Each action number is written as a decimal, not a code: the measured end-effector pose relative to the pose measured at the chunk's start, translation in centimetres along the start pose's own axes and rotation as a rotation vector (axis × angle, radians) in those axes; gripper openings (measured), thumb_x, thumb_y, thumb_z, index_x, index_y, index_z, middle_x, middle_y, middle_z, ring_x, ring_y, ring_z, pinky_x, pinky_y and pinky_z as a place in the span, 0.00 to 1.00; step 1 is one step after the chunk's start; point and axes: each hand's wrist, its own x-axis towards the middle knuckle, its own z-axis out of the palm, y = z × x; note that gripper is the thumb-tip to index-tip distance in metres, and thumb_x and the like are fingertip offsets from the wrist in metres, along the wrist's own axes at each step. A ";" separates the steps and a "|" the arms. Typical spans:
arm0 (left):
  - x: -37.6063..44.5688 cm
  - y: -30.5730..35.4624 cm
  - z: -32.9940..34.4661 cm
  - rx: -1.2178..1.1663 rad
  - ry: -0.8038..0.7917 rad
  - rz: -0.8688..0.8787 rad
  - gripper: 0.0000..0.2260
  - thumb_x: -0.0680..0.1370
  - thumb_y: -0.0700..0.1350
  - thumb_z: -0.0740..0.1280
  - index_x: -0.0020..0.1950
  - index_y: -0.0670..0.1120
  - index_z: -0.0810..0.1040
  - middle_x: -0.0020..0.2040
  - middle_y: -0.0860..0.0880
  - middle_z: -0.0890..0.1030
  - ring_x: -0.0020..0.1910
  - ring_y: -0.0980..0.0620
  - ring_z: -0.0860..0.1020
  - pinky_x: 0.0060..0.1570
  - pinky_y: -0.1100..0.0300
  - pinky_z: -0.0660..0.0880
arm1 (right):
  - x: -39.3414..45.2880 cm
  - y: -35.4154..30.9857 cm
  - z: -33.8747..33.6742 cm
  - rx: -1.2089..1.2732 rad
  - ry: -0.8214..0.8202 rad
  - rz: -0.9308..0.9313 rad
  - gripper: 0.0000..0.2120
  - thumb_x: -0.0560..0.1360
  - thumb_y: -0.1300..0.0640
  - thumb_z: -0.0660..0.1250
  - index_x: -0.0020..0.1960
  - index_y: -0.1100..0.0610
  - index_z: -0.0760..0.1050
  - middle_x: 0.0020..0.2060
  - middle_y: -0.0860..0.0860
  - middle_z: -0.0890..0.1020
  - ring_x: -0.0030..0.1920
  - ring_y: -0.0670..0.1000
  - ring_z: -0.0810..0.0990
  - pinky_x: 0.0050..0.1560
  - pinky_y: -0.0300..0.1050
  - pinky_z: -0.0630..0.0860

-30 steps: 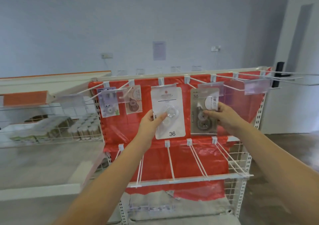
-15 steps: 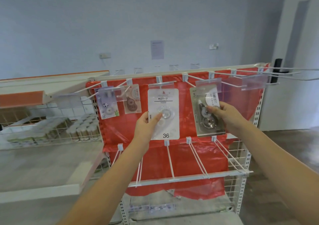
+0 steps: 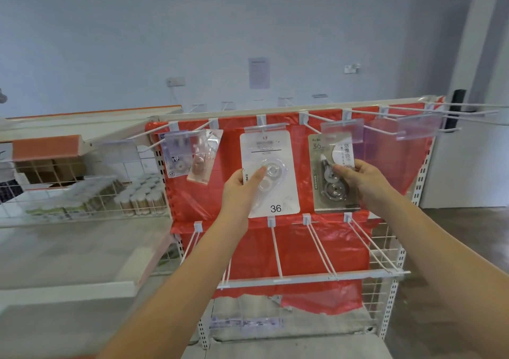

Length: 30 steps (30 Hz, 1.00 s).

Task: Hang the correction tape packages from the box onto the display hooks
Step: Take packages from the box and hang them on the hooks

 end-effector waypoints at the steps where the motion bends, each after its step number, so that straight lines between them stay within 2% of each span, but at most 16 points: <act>1: -0.1 0.1 0.1 -0.001 -0.001 -0.003 0.04 0.75 0.48 0.71 0.46 0.48 0.78 0.43 0.50 0.82 0.45 0.50 0.79 0.53 0.51 0.77 | 0.1 0.1 0.0 0.001 0.003 0.001 0.15 0.67 0.56 0.72 0.52 0.57 0.76 0.51 0.59 0.82 0.51 0.60 0.81 0.54 0.58 0.78; 4: -0.2 -0.2 0.4 0.012 0.012 -0.006 0.06 0.75 0.49 0.71 0.46 0.47 0.79 0.44 0.49 0.81 0.45 0.49 0.78 0.55 0.48 0.76 | 0.2 0.1 -0.1 0.022 0.002 0.009 0.10 0.72 0.59 0.69 0.53 0.58 0.76 0.51 0.59 0.82 0.50 0.60 0.81 0.53 0.59 0.78; 8: -0.5 -0.8 0.5 -0.014 0.025 0.001 0.05 0.75 0.48 0.71 0.46 0.47 0.79 0.43 0.51 0.82 0.44 0.51 0.79 0.50 0.53 0.77 | 0.2 0.1 -0.2 0.013 -0.004 -0.008 0.09 0.74 0.60 0.68 0.54 0.58 0.75 0.49 0.57 0.82 0.46 0.55 0.82 0.47 0.51 0.81; 11: -0.2 -0.8 0.4 0.025 0.029 0.009 0.05 0.76 0.49 0.70 0.45 0.48 0.78 0.41 0.54 0.80 0.39 0.56 0.77 0.42 0.62 0.74 | 0.2 0.1 -0.2 0.001 -0.020 -0.010 0.09 0.74 0.59 0.68 0.53 0.58 0.76 0.49 0.57 0.82 0.47 0.56 0.82 0.50 0.53 0.81; 15: 1.5 -1.1 0.3 0.076 0.039 -0.002 0.04 0.76 0.48 0.69 0.44 0.49 0.78 0.40 0.54 0.79 0.39 0.56 0.77 0.40 0.63 0.74 | 1.2 0.4 -0.4 -0.059 0.012 0.032 0.13 0.72 0.56 0.71 0.54 0.60 0.76 0.52 0.60 0.82 0.49 0.58 0.82 0.55 0.57 0.78; 17: 2.7 -1.6 0.3 0.130 0.047 -0.021 0.08 0.76 0.50 0.69 0.45 0.46 0.77 0.38 0.53 0.77 0.37 0.56 0.74 0.36 0.64 0.71 | 2.0 0.7 -0.3 -0.133 0.037 0.066 0.15 0.72 0.52 0.71 0.52 0.61 0.77 0.52 0.60 0.83 0.50 0.58 0.82 0.56 0.56 0.78; 19: 4.0 -2.2 0.4 0.176 0.063 -0.048 0.11 0.76 0.51 0.69 0.42 0.45 0.75 0.37 0.51 0.74 0.34 0.56 0.70 0.34 0.65 0.66 | 3.1 1.1 -0.1 -0.184 0.062 0.088 0.17 0.72 0.49 0.71 0.52 0.61 0.78 0.49 0.58 0.83 0.51 0.58 0.82 0.55 0.53 0.79; 22: 6.5 -3.0 1.0 0.190 0.092 -0.087 0.13 0.76 0.53 0.69 0.40 0.44 0.73 0.37 0.49 0.73 0.34 0.55 0.69 0.34 0.63 0.65 | 5.5 1.7 0.2 -0.195 0.076 0.107 0.20 0.72 0.47 0.72 0.53 0.62 0.79 0.48 0.57 0.84 0.50 0.56 0.83 0.57 0.50 0.78; 24: 8.4 -3.2 1.6 0.194 0.103 -0.110 0.12 0.75 0.53 0.70 0.41 0.46 0.74 0.37 0.51 0.75 0.35 0.55 0.71 0.35 0.62 0.67 | 7.4 2.0 0.6 -0.231 0.094 0.124 0.20 0.72 0.45 0.71 0.52 0.62 0.80 0.47 0.56 0.84 0.49 0.55 0.83 0.56 0.49 0.78; 27: 11.5 -4.0 2.3 0.195 0.110 -0.103 0.09 0.76 0.50 0.69 0.50 0.45 0.79 0.43 0.51 0.80 0.40 0.55 0.76 0.40 0.62 0.72 | 11.1 3.2 1.0 -0.344 0.127 0.097 0.19 0.73 0.43 0.68 0.51 0.59 0.79 0.51 0.56 0.82 0.50 0.55 0.81 0.57 0.50 0.77; 29: 13.3 -4.7 2.8 0.187 0.120 -0.072 0.09 0.77 0.45 0.69 0.54 0.44 0.80 0.46 0.50 0.80 0.43 0.54 0.77 0.40 0.63 0.73 | 13.6 4.1 1.2 -0.364 0.100 0.097 0.30 0.70 0.34 0.66 0.57 0.58 0.77 0.55 0.55 0.81 0.53 0.55 0.80 0.58 0.53 0.77; 30: 14.2 -5.0 3.1 0.194 0.133 -0.067 0.08 0.77 0.45 0.68 0.54 0.45 0.80 0.46 0.50 0.79 0.42 0.54 0.76 0.38 0.65 0.72 | 14.9 4.4 1.3 -0.379 0.085 0.114 0.33 0.69 0.31 0.64 0.60 0.57 0.75 0.56 0.53 0.80 0.54 0.55 0.79 0.57 0.52 0.76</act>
